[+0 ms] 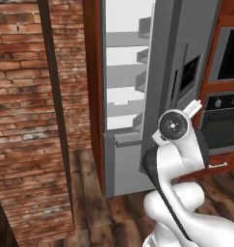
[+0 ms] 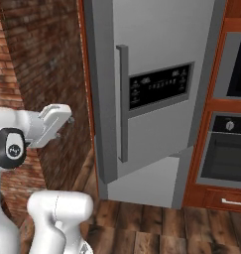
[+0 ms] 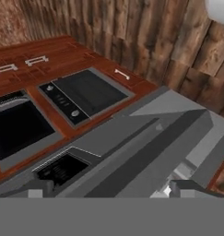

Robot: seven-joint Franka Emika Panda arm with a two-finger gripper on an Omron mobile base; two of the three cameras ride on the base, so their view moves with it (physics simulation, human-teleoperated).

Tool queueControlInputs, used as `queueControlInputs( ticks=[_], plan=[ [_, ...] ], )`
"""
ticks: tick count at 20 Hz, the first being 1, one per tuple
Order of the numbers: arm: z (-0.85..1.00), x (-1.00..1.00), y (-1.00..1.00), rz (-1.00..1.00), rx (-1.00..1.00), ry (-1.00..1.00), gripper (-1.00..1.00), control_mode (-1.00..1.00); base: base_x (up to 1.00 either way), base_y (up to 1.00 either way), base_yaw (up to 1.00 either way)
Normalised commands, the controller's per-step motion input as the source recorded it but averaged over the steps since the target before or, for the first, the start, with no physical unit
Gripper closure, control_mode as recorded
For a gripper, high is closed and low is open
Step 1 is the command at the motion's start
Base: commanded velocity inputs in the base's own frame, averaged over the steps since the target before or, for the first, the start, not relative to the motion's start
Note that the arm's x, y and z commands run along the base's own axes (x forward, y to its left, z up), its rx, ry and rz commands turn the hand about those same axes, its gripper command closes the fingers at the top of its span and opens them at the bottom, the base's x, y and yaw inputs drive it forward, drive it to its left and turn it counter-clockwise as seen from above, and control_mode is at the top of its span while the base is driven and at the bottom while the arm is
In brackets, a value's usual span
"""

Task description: Place one of the steaks on the plate and the other in the bowl. Then place the bowl in the fridge.

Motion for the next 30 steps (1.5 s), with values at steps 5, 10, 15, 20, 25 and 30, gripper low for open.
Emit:
queueControlInputs(
  ticks=[5, 10, 15, 20, 25, 30],
  plan=[
    [-0.04, 0.0, 0.05, 0.02, 0.0, 0.04, -1.0, -1.0, 0.0, 0.0, 0.0],
    [-0.04, 0.04, 0.7, 0.04, -0.21, 0.19, -1.0, -1.0, 0.0, 0.0, 0.0],
    [-0.04, 0.34, 0.25, 0.17, -0.17, 0.07, -1.0, -1.0, 0.0, 0.0, 0.0],
    [-0.16, 0.82, 0.0, 0.22, -0.04, 0.06, -1.0, -1.0, 0.0, 0.0, 0.0],
    [-0.21, 0.64, 0.09, 0.11, -0.15, 0.12, -1.0, -1.0, 0.0, 0.0, 0.0],
    [-0.11, 0.52, -0.06, 0.0, -0.26, 0.2, -1.0, -1.0, 0.0, 0.0, 0.0]
  ],
)
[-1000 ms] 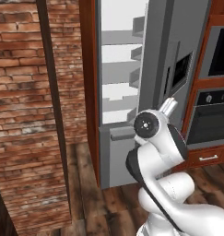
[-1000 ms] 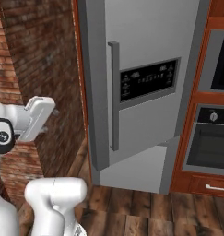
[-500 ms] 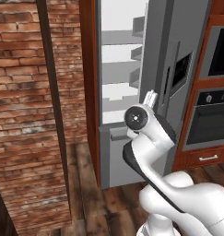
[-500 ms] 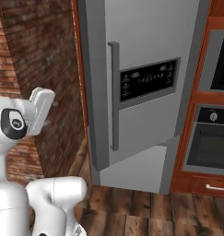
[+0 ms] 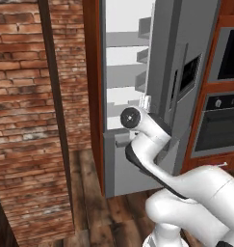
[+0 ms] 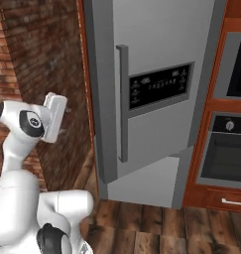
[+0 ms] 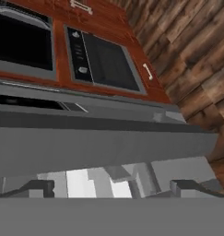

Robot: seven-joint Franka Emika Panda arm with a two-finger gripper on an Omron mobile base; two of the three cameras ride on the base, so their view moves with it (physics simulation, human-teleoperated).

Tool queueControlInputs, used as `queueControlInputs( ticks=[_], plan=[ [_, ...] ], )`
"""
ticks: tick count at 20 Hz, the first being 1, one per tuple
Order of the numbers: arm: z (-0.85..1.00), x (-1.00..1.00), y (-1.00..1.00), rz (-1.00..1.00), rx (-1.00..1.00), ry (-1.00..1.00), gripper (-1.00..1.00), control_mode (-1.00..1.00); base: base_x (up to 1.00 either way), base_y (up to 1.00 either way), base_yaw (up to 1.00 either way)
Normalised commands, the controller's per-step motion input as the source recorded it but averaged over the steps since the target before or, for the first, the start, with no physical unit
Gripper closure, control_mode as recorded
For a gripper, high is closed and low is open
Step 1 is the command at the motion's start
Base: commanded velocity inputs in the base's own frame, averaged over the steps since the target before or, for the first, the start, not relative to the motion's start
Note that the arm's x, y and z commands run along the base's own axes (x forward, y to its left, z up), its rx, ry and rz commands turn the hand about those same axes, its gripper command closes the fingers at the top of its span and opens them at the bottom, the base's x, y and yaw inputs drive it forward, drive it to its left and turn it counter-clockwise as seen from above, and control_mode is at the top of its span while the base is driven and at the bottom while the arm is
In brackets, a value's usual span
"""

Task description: Place one of the steaks on the plate and the other in the bowl. Then place the bowl in the fridge.

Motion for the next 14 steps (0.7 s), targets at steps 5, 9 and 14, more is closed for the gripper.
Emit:
queueControlInputs(
  ticks=[5, 9, 14],
  plan=[
    [-0.12, 0.64, -0.31, -0.01, -0.2, 0.21, -1.0, -1.0, 0.0, 0.0, 0.0],
    [-0.11, 0.72, -0.54, 0.0, -0.14, 0.23, -1.0, -1.0, 0.0, 0.0, 0.0],
    [-0.21, 0.49, -0.44, -0.02, -0.16, 0.21, -1.0, -1.0, 0.0, 0.0, 0.0]
  ],
)
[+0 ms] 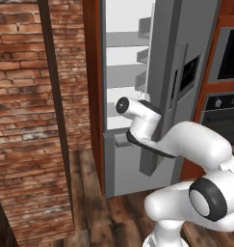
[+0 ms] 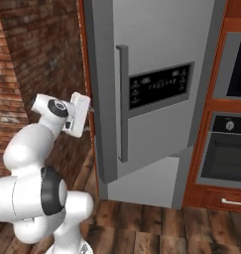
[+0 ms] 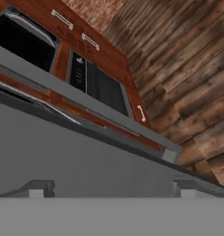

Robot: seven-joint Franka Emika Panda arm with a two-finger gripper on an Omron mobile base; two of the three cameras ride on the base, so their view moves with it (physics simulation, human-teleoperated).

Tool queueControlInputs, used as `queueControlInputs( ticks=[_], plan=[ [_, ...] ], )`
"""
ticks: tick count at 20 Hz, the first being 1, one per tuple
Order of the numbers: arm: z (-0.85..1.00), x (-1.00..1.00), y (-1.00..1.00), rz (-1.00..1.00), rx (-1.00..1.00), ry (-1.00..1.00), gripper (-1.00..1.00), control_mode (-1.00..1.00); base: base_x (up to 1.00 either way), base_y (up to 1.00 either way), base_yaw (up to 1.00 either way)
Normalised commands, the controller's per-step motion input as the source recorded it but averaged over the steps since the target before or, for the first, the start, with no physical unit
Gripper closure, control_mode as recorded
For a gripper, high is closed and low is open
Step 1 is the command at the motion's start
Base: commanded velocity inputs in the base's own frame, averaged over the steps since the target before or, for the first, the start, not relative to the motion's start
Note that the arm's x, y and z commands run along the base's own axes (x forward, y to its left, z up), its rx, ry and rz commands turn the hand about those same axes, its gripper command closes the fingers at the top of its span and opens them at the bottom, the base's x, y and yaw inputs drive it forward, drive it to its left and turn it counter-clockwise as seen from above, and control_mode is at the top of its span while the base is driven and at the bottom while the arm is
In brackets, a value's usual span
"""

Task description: Place one of the steaks on the plate and the other in the bowl. Then place the bowl in the fridge.

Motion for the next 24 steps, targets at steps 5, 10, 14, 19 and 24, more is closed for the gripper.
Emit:
queueControlInputs(
  ticks=[5, 10, 14, 19, 24],
  plan=[
    [-0.1, 0.09, -0.64, -0.05, -0.17, 0.2, -1.0, -1.0, 0.0, 0.0, 0.0],
    [0.0, 0.0, -0.89, -0.01, -0.13, 0.15, -1.0, -1.0, 0.0, 0.0, 0.0],
    [0.0, -0.21, -0.99, -0.01, -0.1, 0.11, -1.0, -1.0, 0.0, 0.0, 0.0],
    [-0.03, -0.8, -1.0, -0.02, -0.09, 0.02, -1.0, -1.0, 0.0, 0.0, 0.0],
    [-0.02, -0.87, -1.0, -0.05, -0.07, 0.03, -1.0, -1.0, 0.0, 0.0, 0.0]
  ],
)
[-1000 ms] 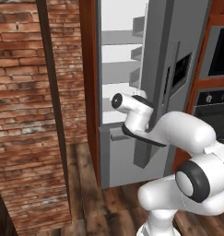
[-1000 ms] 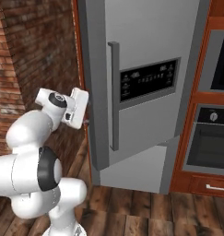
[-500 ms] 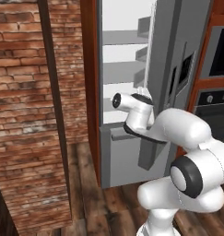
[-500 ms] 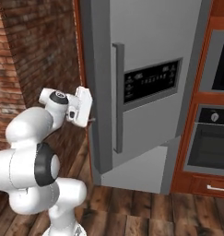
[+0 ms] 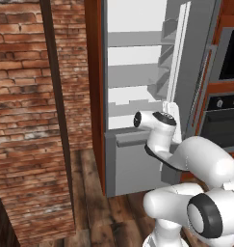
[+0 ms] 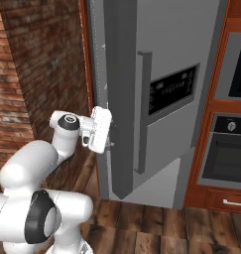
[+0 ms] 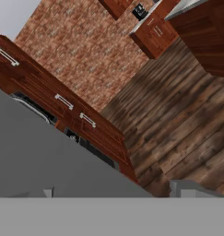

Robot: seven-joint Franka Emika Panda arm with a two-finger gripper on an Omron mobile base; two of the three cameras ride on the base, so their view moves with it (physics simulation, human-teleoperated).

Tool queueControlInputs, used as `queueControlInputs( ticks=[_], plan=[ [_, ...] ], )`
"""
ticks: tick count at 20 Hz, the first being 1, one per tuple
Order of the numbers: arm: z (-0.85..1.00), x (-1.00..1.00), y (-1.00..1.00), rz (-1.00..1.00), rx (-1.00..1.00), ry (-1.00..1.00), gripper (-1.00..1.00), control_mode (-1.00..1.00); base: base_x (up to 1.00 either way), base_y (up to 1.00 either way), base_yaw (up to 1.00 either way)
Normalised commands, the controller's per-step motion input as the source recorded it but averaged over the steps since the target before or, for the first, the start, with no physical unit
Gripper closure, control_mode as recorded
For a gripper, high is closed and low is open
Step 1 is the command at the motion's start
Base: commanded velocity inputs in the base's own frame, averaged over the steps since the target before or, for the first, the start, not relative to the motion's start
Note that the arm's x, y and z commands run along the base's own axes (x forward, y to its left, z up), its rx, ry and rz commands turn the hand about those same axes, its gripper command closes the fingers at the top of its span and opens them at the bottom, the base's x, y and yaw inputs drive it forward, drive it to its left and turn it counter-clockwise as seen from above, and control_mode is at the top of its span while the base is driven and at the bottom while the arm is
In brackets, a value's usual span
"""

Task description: Place one of the steaks on the plate and the other in the bowl. Then place the bowl in the fridge.

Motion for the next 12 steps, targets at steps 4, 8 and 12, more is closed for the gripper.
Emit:
queueControlInputs(
  ticks=[4, 8, 12],
  plan=[
    [0.0, -0.92, -1.0, -0.08, -0.06, 0.06, -1.0, -1.0, 0.0, 0.0, 0.0],
    [0.0, -0.9, -1.0, -0.09, -0.05, 0.05, -1.0, -1.0, 0.0, 0.0, 0.0],
    [-0.06, -0.6, -1.0, -0.13, -0.04, 0.07, -1.0, -1.0, 0.0, 0.0, 0.0]
  ],
)
